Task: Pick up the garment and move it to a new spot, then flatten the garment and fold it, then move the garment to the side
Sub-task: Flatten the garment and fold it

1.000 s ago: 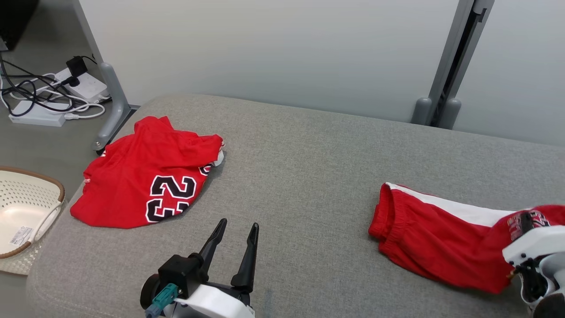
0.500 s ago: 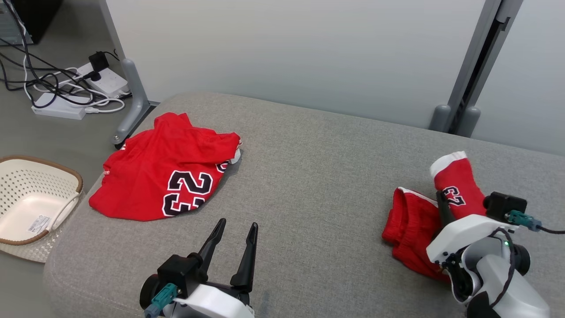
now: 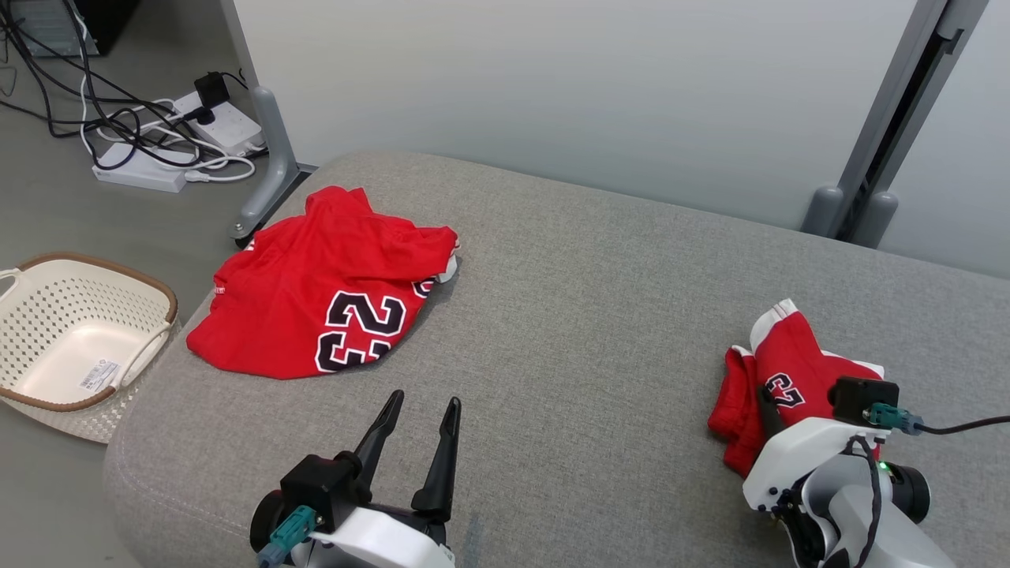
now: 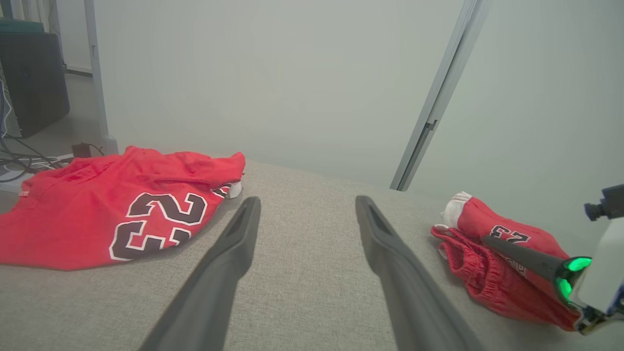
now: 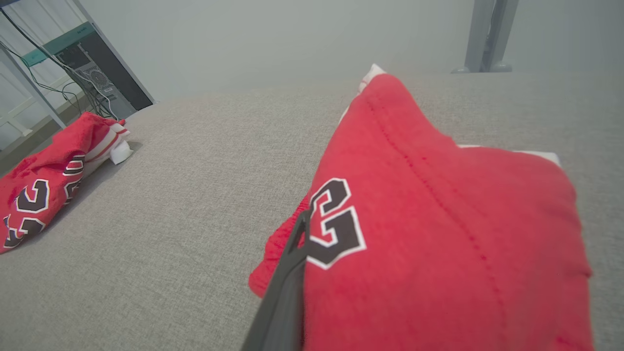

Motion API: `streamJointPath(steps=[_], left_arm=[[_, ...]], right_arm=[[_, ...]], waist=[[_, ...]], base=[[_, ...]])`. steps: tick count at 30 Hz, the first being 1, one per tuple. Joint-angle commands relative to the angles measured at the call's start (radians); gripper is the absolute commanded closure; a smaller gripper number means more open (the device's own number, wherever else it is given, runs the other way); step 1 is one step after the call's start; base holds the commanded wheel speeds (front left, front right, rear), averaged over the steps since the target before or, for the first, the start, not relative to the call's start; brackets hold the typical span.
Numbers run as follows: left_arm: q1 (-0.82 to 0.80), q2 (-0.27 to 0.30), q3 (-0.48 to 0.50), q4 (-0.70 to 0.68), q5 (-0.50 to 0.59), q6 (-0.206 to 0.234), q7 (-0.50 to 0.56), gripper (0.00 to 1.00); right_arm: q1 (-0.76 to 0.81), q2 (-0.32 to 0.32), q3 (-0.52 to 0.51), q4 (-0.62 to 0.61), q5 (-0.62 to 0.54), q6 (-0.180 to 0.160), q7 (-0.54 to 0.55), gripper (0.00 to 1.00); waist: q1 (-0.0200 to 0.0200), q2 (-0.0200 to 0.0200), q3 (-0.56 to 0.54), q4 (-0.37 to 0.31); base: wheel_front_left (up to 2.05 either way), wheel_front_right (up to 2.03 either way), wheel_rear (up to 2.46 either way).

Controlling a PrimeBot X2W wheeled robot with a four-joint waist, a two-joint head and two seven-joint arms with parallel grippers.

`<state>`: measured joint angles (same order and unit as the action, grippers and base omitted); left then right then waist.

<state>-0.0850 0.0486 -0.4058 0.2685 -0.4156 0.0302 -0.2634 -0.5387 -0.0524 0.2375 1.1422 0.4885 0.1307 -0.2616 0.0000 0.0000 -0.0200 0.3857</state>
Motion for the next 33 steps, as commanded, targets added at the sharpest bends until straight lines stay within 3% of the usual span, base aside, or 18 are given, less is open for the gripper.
streamJointPath(steps=[1, 15, 27, 33], left_arm=[[0.004, 0.004, 0.004, 0.001, -0.004, 0.003, -0.001, 0.0], [0.012, 0.004, -0.004, 0.006, -0.003, 0.003, -0.001, 0.0], [0.013, 0.004, -0.008, 0.015, 0.002, -0.006, -0.001, 0.0], [0.011, 0.004, -0.012, 0.02, -0.003, -0.008, -0.001, 0.0]], right_arm=[[-0.002, 0.0, 0.004, -0.001, -0.014, 0.0, -0.005, 0.0], [0.034, 0.0, 0.14, -0.06, -0.074, 0.0, -0.005, 0.0], [0.019, 0.0, 0.169, -0.037, -0.364, 0.0, -0.005, 0.0], [0.042, 0.0, 0.178, -0.085, -0.382, 0.0, -0.001, 0.0]], waist=[[0.0, 0.0, -0.002, -0.001], [0.0, 0.0, -0.019, -0.01], [0.0, 0.0, -0.026, -0.012], [0.0, 0.0, -0.028, -0.011]], base=[[0.0, 0.0, 0.0], [0.0, 0.0, 0.0], [0.0, 0.0, 0.0], [0.0, 0.0, 0.0]])
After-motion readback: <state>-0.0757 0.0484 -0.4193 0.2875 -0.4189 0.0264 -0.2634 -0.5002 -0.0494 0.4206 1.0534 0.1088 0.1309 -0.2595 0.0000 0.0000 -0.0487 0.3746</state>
